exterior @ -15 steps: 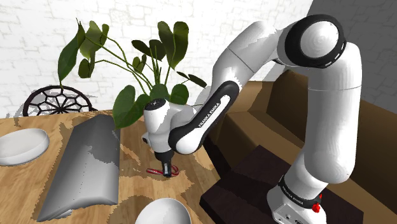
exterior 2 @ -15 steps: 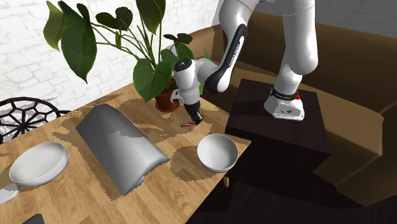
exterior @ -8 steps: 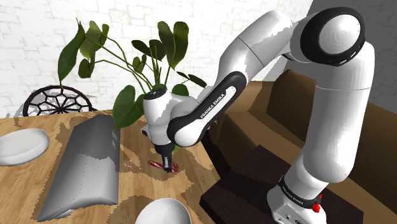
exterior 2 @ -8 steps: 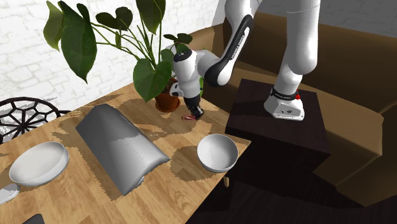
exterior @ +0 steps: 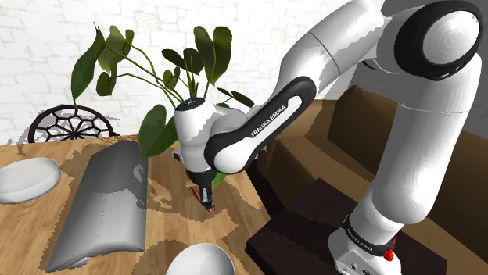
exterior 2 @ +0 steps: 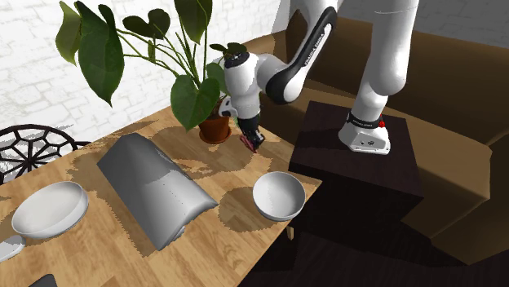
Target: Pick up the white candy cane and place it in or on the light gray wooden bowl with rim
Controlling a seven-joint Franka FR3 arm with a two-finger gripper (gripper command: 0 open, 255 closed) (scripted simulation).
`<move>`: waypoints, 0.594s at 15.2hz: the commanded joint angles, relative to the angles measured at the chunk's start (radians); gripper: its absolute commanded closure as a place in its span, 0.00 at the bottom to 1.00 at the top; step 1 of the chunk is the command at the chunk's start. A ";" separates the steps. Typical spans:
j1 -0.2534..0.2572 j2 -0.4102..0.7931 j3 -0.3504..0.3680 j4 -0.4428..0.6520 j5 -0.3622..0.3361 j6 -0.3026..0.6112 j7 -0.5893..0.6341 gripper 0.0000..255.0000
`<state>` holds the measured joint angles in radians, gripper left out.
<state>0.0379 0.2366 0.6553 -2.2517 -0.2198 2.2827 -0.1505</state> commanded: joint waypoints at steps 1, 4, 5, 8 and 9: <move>0.025 -0.008 0.020 -0.008 0.011 -0.001 0.038 1.00; 0.065 -0.024 0.054 -0.028 0.031 0.003 0.099 1.00; 0.079 -0.028 0.065 -0.033 0.037 0.004 0.121 1.00; 0.124 -0.033 0.097 -0.039 0.049 0.003 0.189 1.00; 0.139 -0.032 0.108 -0.038 0.052 0.002 0.213 1.00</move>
<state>0.1668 0.2137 0.7510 -2.2851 -0.1786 2.2878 0.0447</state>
